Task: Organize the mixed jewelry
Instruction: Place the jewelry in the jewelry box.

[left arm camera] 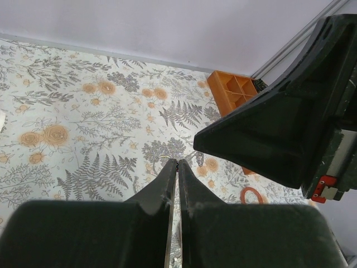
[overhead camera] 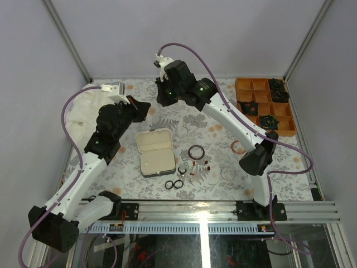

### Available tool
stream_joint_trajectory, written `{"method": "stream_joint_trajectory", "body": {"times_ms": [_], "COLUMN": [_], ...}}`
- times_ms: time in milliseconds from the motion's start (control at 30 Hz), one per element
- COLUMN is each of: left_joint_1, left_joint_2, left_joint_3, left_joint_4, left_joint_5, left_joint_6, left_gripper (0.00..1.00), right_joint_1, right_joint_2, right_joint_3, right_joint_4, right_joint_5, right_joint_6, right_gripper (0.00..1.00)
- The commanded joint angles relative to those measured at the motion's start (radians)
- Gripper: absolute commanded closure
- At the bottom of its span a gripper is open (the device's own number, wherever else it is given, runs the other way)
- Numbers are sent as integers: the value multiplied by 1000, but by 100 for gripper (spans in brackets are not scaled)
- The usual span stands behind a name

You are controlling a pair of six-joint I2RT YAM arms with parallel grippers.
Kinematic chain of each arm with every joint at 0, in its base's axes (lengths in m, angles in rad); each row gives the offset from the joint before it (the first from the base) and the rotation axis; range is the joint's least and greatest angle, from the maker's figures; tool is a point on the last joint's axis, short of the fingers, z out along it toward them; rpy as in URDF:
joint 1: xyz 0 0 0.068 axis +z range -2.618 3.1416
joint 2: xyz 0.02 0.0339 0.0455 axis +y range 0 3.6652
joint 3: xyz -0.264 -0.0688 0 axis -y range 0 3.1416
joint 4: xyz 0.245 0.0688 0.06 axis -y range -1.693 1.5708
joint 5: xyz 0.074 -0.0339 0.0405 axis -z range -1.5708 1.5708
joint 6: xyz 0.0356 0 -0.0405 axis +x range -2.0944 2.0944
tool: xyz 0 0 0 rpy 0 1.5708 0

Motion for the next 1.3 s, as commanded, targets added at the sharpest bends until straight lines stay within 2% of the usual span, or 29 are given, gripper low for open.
{"method": "stream_joint_trajectory", "body": {"times_ms": [0,667,1267], "left_joint_1": [9,17,21], "left_joint_2": [2,4,-2], "left_joint_3": [3,-7,-41], "left_joint_4": [80,110,207], "left_joint_5": [23,33,61], "left_joint_6": [1,9,17], "left_gripper": [100,100,100], "right_joint_1": [-7,-6,-7], "right_joint_2": [-4,-20,-98], "right_joint_3": [42,-1,-146], "right_joint_4": [19,53,127], "right_joint_5": [-29,-33,-27], "right_joint_6": [-10,-14,-17], "right_gripper": [100,100,100]}}
